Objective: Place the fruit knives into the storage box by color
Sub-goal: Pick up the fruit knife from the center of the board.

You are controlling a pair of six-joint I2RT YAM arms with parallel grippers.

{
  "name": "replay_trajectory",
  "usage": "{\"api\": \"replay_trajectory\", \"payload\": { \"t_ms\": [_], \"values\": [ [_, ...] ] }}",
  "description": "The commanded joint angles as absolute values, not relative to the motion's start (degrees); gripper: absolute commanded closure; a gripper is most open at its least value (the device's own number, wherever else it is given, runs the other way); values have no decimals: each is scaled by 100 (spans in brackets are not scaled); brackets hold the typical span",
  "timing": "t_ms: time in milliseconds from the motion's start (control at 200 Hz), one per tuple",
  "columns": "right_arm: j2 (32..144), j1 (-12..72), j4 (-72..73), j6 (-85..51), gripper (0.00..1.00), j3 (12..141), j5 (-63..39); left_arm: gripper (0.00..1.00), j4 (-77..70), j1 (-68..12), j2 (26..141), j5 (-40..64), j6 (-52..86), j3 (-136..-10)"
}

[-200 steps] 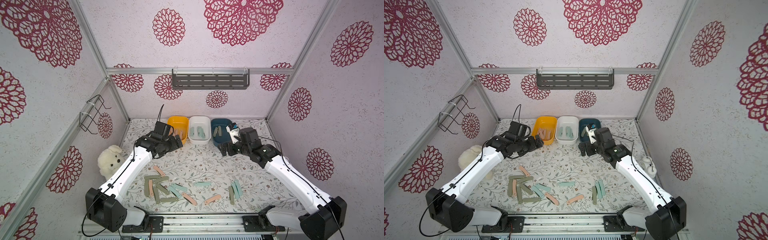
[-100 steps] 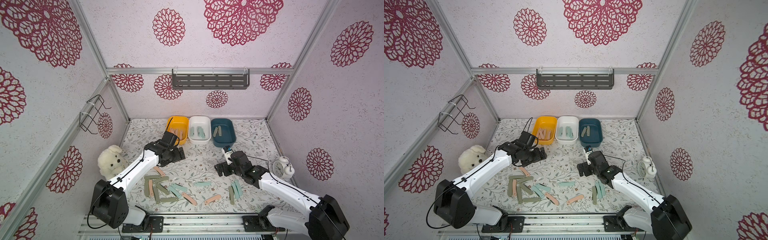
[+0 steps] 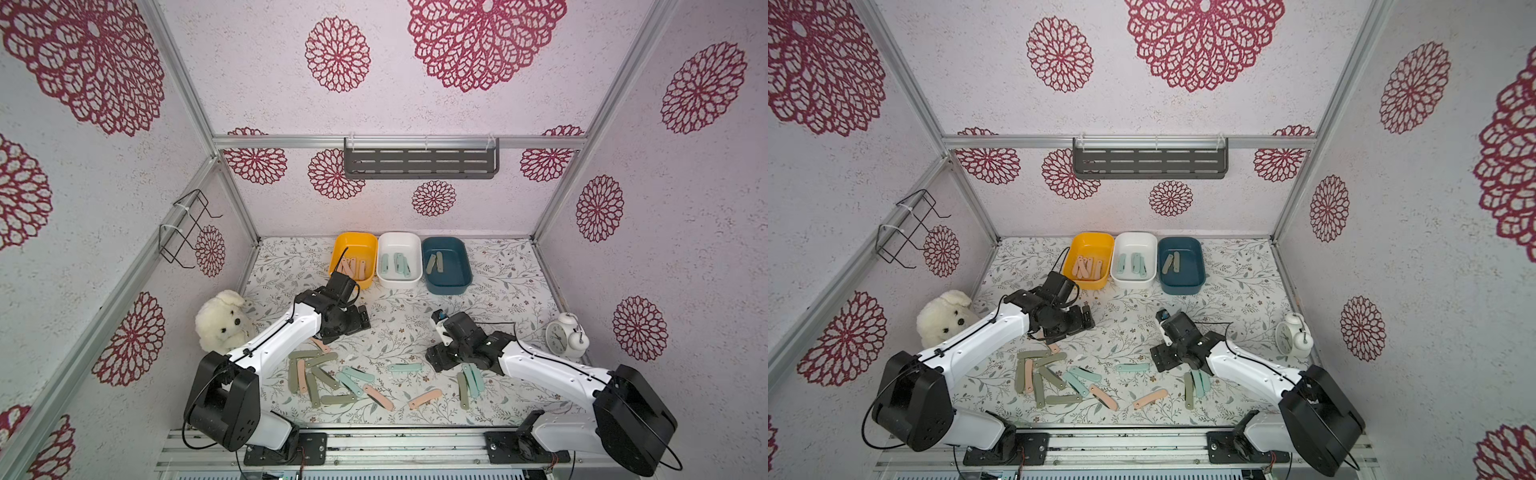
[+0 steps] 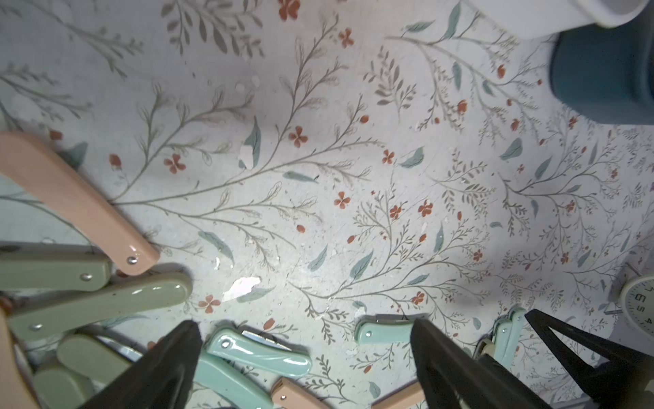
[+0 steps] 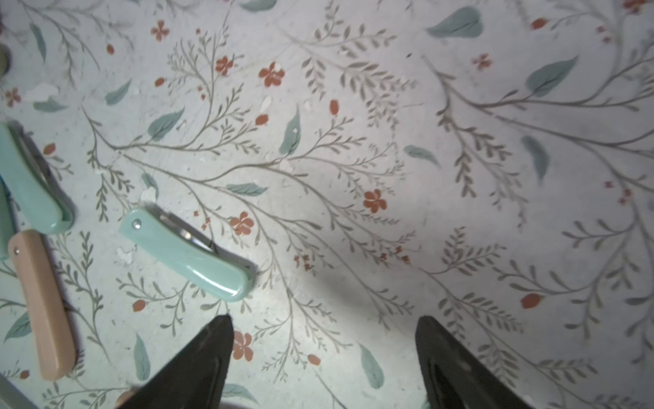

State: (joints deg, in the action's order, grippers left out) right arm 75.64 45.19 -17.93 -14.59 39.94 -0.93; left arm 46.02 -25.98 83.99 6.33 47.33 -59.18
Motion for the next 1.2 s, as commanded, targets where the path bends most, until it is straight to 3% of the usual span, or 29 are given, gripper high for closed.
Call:
{"api": "replay_trajectory", "payload": {
  "t_ms": [0, 145, 415, 600, 786, 1031, 1196],
  "values": [
    [7803, 4902, -1984, -1366, 17, 4291, -255, 3, 4599, -2599, 8168, 973, 4930, -5717],
    [8340, 5329, -1977, -1188, 14, 4553, 38, 3, 4620, -2591, 8118, 980, 4894, -5530],
    [9104, 5348, -1954, -864, 12, 4995, 307, 3, 4522, -2560, 8314, 931, 4777, -5610],
    [9488, 5073, -1938, -1027, 19, 5259, 497, 3, 4369, -2479, 8434, 1037, 4722, -5620],
    [9624, 4707, -1978, -1105, 35, 5460, 224, 3, 4258, -2426, 8536, 1107, 4663, -5675],
    [9822, 4632, -1787, -1146, 32, 5669, -252, 3, 4047, -2426, 8712, 1322, 4658, -5652],
    [10269, 4606, -1532, -1226, 36, 5933, -426, 3, 4090, -2428, 8645, 1368, 4605, -5559]
  ]
}}
